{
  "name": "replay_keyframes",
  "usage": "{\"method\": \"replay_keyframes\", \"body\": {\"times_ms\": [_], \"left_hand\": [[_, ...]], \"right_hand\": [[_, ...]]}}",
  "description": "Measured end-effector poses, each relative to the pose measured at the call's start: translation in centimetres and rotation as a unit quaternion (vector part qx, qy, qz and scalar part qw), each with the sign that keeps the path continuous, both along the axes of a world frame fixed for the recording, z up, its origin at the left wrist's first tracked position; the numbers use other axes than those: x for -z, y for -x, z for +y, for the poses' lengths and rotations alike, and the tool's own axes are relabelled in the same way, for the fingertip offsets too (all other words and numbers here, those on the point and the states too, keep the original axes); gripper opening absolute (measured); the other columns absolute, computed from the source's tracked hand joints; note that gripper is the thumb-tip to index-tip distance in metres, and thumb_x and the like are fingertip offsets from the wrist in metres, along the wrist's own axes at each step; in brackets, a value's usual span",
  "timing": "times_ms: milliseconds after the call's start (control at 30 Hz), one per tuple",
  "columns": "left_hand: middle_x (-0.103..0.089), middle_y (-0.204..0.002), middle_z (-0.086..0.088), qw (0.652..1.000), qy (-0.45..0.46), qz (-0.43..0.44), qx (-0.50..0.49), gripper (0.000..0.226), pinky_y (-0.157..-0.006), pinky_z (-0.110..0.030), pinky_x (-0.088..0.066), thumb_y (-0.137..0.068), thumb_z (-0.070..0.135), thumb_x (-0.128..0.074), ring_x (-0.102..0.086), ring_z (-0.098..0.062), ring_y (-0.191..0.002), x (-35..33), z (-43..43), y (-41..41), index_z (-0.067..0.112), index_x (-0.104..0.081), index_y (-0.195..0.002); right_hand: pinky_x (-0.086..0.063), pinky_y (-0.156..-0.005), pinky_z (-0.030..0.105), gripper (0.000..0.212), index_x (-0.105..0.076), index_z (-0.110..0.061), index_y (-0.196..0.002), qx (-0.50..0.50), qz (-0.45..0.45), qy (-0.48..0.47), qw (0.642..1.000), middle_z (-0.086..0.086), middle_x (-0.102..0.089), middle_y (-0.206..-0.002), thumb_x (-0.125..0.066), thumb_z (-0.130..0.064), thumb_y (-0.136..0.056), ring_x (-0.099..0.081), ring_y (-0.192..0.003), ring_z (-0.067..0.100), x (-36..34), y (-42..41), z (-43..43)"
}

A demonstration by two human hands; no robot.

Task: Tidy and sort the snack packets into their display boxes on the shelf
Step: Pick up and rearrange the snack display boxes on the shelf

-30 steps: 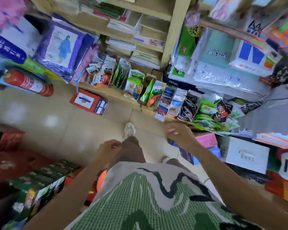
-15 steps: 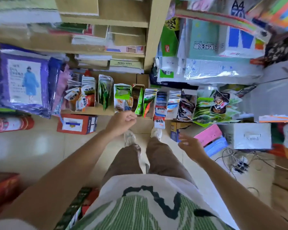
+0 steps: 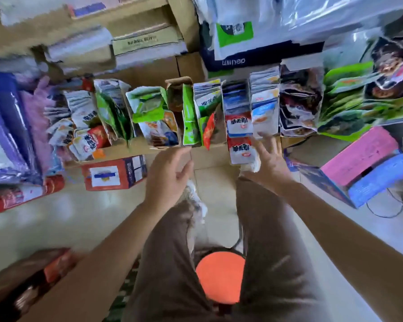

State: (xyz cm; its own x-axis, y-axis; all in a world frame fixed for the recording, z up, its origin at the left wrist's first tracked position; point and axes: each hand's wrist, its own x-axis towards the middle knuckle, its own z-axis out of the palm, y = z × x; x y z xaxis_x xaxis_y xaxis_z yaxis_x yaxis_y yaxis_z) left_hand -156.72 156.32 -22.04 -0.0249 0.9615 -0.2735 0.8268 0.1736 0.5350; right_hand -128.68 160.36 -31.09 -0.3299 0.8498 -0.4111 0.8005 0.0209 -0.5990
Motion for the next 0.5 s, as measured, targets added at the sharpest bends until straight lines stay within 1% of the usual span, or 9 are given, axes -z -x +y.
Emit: {"method": "replay_keyframes", "body": {"times_ms": [67,100,167,233,267,333,367,433,500], "left_hand": [[-0.065,-0.128,-0.006,0.996,-0.08,0.029,0.032,0.039,-0.102,-0.037,-0.046,-0.095,0.025,-0.067,-0.058,-0.023,-0.118,3.9,-0.4,-0.1,0.011,-0.062,-0.132],[-0.063,-0.132,-0.009,0.992,-0.112,0.041,0.047,0.041,-0.105,-0.038,-0.042,-0.095,0.024,-0.067,-0.056,-0.026,-0.121,5.9,-0.4,-0.2,0.009,-0.062,-0.133],[-0.059,-0.138,-0.013,0.981,-0.164,0.071,0.076,0.042,-0.111,-0.038,-0.034,-0.095,0.025,-0.066,-0.048,-0.028,-0.127,9.8,-0.5,-0.3,0.008,-0.062,-0.134],[-0.057,-0.14,-0.016,0.965,-0.227,0.099,0.082,0.037,-0.114,-0.038,-0.03,-0.096,0.026,-0.066,-0.044,-0.03,-0.129,13.7,-0.7,-0.3,0.008,-0.067,-0.128],[-0.057,-0.14,-0.017,0.956,-0.263,0.105,0.08,0.032,-0.114,-0.038,-0.03,-0.095,0.026,-0.068,-0.048,-0.034,-0.128,15.5,-0.7,-0.2,0.008,-0.071,-0.122],[-0.057,-0.137,-0.018,0.936,-0.33,0.1,0.074,0.021,-0.112,-0.039,-0.032,-0.092,0.025,-0.075,-0.057,-0.041,-0.119,18.6,-0.5,0.1,0.009,-0.076,-0.106],[-0.058,-0.135,-0.02,0.925,-0.362,0.09,0.069,0.017,-0.11,-0.04,-0.035,-0.088,0.023,-0.079,-0.06,-0.044,-0.115,19.8,-0.2,0.2,0.009,-0.078,-0.098],[-0.061,-0.128,-0.024,0.902,-0.422,0.07,0.059,0.016,-0.106,-0.039,-0.04,-0.081,0.02,-0.086,-0.062,-0.046,-0.109,21.6,0.3,0.2,0.007,-0.08,-0.088],[-0.061,-0.125,-0.025,0.877,-0.473,0.053,0.059,0.014,-0.101,-0.039,-0.046,-0.08,0.015,-0.087,-0.063,-0.044,-0.107,22.6,0.9,0.0,0.004,-0.08,-0.084]], "right_hand": [[-0.05,-0.093,0.052,0.108,-0.034,-0.031,-0.151,-0.023,-0.028,-0.081,0.996,0.005,-0.023,-0.149,-0.088,-0.013,-0.059,-0.034,-0.124,0.036,3.2,1.4,-0.8],[-0.05,-0.091,0.052,0.106,-0.038,-0.029,-0.149,-0.015,-0.014,-0.122,0.992,0.007,-0.026,-0.149,-0.085,-0.004,-0.058,-0.035,-0.124,0.037,4.7,2.1,-0.8],[-0.049,-0.089,0.045,0.089,-0.053,-0.024,-0.14,0.03,0.028,-0.203,0.978,0.012,-0.037,-0.144,-0.081,0.006,-0.062,-0.043,-0.12,0.036,7.4,2.8,-0.6],[-0.042,-0.085,0.032,0.049,-0.072,-0.016,-0.117,0.065,0.036,-0.297,0.952,0.015,-0.056,-0.129,-0.082,0.001,-0.071,-0.053,-0.104,0.036,9.0,3.0,-0.1],[-0.04,-0.08,0.03,0.034,-0.077,-0.013,-0.106,0.068,0.039,-0.334,0.939,0.015,-0.062,-0.121,-0.083,-0.003,-0.074,-0.057,-0.095,0.037,9.5,2.9,0.3],[-0.044,-0.073,0.03,0.016,-0.079,-0.008,-0.096,0.06,0.07,-0.383,0.919,0.016,-0.068,-0.107,-0.082,-0.006,-0.08,-0.062,-0.082,0.035,9.7,2.9,1.3],[-0.048,-0.069,0.033,0.01,-0.079,-0.006,-0.093,0.059,0.094,-0.402,0.909,0.018,-0.069,-0.1,-0.081,-0.009,-0.083,-0.063,-0.079,0.035,9.7,3.0,1.8],[-0.051,-0.064,0.042,0.013,-0.079,-0.002,-0.09,0.067,0.127,-0.436,0.889,0.019,-0.069,-0.091,-0.078,-0.015,-0.088,-0.065,-0.075,0.037,10.0,3.1,2.5],[-0.052,-0.065,0.045,0.014,-0.079,-0.002,-0.092,0.072,0.141,-0.447,0.881,0.017,-0.07,-0.089,-0.078,-0.016,-0.089,-0.066,-0.077,0.035,10.6,3.3,2.5]]}}
